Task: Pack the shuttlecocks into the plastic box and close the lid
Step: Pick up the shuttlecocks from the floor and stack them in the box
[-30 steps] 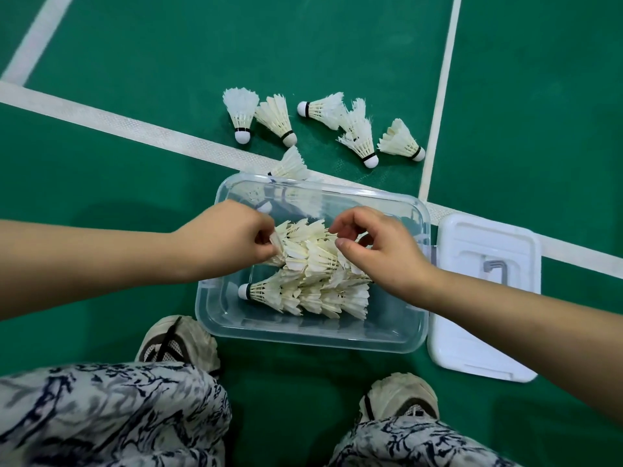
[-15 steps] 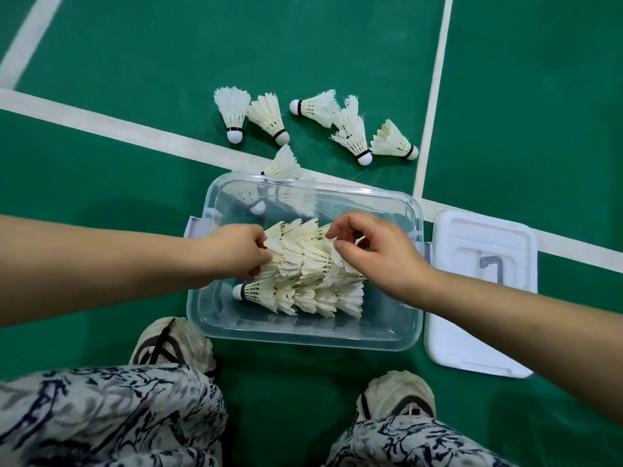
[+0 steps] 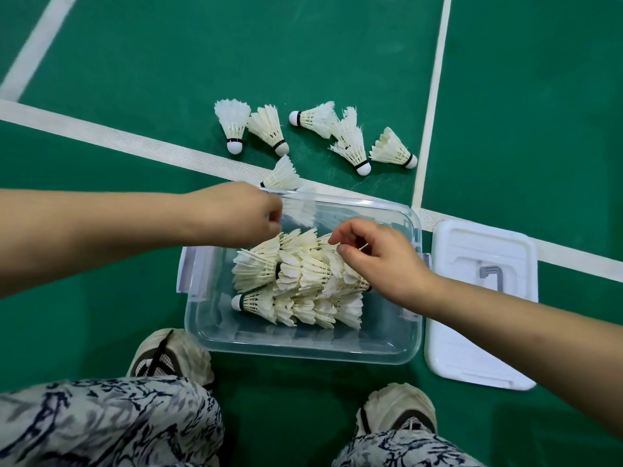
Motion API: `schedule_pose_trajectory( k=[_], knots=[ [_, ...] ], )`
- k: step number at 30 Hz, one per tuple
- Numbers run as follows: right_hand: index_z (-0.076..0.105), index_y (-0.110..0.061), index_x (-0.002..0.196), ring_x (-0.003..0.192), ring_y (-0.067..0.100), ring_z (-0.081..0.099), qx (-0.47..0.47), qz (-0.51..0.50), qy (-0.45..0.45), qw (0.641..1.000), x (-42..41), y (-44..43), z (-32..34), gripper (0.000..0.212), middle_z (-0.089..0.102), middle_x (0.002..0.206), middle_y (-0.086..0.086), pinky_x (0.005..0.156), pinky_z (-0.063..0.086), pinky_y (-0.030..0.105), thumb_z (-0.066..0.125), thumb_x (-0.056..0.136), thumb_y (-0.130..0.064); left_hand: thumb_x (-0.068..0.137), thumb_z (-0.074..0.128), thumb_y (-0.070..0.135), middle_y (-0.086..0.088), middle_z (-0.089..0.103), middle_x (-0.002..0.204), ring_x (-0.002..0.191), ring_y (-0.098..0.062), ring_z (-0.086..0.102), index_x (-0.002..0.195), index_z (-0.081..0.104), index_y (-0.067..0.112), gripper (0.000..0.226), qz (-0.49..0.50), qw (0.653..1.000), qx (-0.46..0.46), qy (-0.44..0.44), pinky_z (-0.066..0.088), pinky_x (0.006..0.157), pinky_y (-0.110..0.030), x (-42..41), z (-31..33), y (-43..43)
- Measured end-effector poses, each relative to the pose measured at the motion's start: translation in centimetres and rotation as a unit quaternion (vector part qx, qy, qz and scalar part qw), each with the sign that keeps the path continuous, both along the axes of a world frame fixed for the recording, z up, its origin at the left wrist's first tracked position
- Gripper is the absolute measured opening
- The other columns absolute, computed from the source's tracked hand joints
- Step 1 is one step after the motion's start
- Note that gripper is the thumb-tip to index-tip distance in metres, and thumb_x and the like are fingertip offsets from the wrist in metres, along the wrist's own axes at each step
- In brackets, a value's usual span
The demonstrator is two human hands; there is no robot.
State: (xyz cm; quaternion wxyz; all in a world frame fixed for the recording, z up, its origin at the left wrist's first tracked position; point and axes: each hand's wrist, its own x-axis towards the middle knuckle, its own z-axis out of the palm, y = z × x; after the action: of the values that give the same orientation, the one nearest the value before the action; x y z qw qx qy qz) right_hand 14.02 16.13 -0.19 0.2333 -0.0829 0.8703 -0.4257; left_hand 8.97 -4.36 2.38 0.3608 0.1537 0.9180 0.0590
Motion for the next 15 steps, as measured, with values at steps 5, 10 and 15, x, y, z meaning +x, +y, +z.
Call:
schedule_pose_trajectory(
  k=[5,10,15],
  knots=[
    [0.057,-0.029,0.083,0.065,0.001,0.049,-0.012,0.0,0.049,0.999,-1.7,-0.8,0.8,0.02,0.053,0.066,-0.014,0.06,0.037,0.012,0.056,0.086,-0.009,0.086,0.044,0.022,0.009,0.05,0.062,0.06,-0.015,0.045,0.081,0.056,0.022,0.013,0.027,0.99,0.085,0.112,0.035,0.056,-0.029,-1.2,0.1,-0.2],
    [0.057,-0.03,0.083,0.068,0.009,0.051,-0.019,-0.035,0.107,0.993,-4.6,-1.3,1.3,0.021,0.059,0.073,-0.009,0.067,0.043,0.022,0.054,0.086,-0.009,0.086,0.047,0.021,-0.003,0.061,0.088,0.072,-0.019,0.048,0.11,0.053,0.02,0.024,0.042,0.98,0.1,0.165,0.037,0.061,-0.03,-5.4,-2.1,-1.6],
    [0.057,-0.03,0.084,0.07,0.008,0.052,-0.026,-0.051,0.111,0.992,-6.0,-1.9,1.1,0.02,0.061,0.079,-0.01,0.068,0.044,0.025,0.053,0.086,-0.011,0.077,0.066,0.043,-0.014,0.043,0.131,0.112,-0.031,0.05,0.139,0.023,0.032,0.077,0.059,0.995,0.03,0.079,0.042,0.091,-0.037,-8.8,-4.7,-2.4]
  ],
)
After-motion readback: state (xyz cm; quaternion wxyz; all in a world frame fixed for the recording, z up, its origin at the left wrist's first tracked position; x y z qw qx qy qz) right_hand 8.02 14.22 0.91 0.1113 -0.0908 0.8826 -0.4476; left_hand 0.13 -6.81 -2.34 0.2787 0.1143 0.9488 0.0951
